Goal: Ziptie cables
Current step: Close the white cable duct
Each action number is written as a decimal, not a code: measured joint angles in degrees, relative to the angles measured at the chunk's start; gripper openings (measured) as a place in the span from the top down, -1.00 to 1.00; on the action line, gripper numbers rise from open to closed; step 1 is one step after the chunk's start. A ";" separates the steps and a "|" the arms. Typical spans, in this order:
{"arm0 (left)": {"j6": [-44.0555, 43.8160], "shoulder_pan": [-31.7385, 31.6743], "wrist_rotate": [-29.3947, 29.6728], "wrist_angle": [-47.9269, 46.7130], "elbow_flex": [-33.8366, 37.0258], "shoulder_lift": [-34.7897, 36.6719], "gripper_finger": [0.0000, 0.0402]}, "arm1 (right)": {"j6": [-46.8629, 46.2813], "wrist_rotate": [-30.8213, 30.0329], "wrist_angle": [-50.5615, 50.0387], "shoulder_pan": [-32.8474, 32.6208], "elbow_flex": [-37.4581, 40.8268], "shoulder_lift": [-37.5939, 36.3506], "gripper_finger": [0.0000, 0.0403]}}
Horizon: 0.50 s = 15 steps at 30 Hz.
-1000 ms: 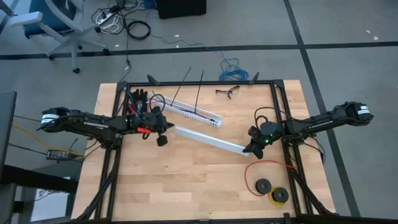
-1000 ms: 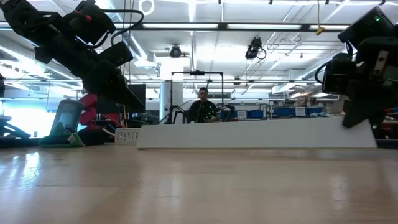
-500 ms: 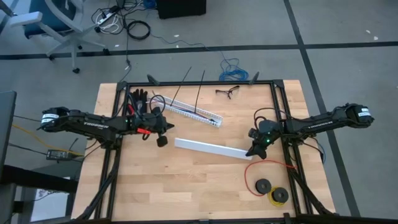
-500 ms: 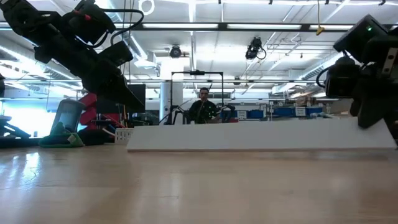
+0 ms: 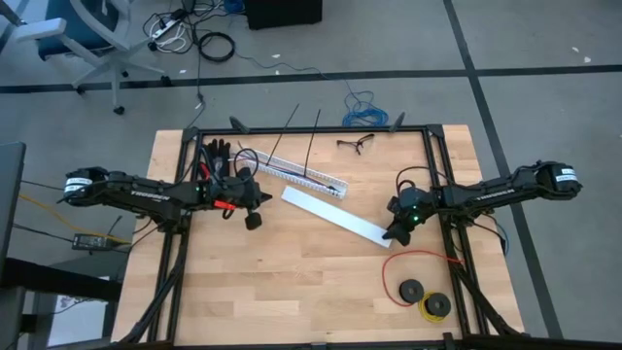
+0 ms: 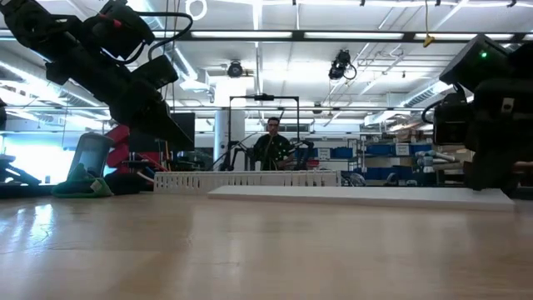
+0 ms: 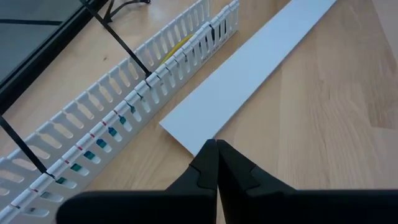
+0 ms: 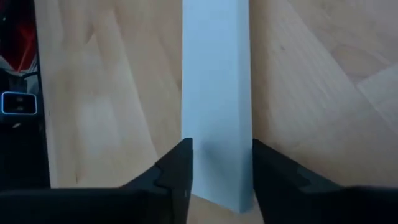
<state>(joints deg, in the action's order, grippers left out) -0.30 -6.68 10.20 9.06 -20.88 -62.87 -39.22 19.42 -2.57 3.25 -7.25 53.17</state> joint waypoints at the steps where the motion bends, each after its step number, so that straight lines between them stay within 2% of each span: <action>1: 0.00 0.00 0.00 0.01 0.00 0.00 0.96 | 0.24 0.09 0.00 0.00 0.00 0.00 0.26; 5: 0.00 0.00 0.00 0.04 0.00 0.00 0.96 | 0.27 0.30 -0.10 0.00 -0.30 0.00 0.14; 10: -0.01 0.00 -0.02 0.07 0.00 0.00 0.96 | 0.85 -0.45 -1.86 0.00 -2.44 0.04 0.12; 15: -0.02 0.00 -0.03 0.06 0.00 0.00 0.96 | 5.58 -7.29 -13.03 0.02 -8.21 0.09 0.22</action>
<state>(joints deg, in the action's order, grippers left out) -0.32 -6.68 10.17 9.12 -20.88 -62.87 -33.64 12.13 -15.60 3.27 -15.45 53.25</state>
